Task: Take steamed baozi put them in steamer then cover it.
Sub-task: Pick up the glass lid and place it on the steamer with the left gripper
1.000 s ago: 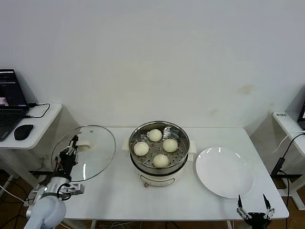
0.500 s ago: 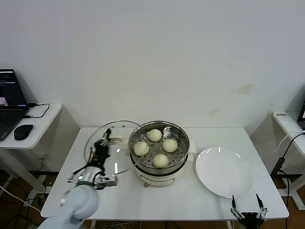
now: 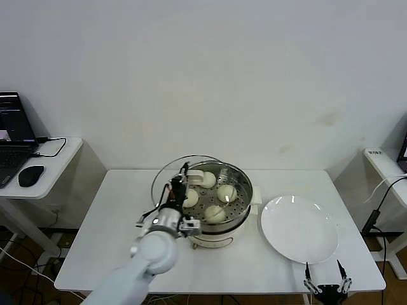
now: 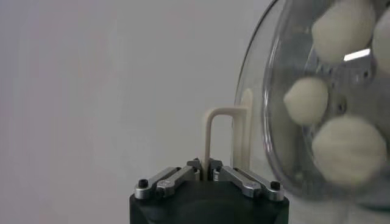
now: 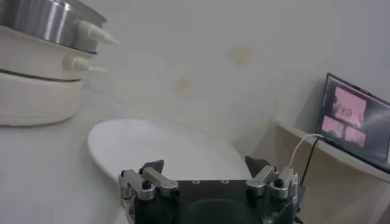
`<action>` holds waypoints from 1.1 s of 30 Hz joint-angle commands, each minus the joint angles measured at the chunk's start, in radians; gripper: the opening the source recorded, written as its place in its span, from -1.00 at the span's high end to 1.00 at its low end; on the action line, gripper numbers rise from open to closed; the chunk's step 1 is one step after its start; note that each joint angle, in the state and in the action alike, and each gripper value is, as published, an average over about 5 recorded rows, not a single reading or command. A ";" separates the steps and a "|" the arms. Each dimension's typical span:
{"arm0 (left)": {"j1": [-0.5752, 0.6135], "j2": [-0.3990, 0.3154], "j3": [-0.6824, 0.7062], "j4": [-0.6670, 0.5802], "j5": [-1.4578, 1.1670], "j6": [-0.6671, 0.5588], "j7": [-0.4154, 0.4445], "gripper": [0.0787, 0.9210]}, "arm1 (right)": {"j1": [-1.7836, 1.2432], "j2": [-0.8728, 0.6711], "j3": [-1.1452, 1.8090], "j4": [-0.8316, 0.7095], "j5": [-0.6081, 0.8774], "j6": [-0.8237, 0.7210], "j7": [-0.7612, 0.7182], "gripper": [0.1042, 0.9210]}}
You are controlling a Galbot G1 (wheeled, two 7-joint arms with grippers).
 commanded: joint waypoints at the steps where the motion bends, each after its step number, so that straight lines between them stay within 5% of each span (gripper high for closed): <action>1: -0.090 -0.186 0.090 0.165 0.128 0.037 0.054 0.84 | 0.001 0.002 -0.004 -0.007 -0.015 0.005 0.003 -0.76; 33: -0.079 -0.197 0.086 0.219 0.143 0.036 0.045 0.84 | -0.001 0.002 -0.017 -0.023 -0.018 0.014 0.003 -0.76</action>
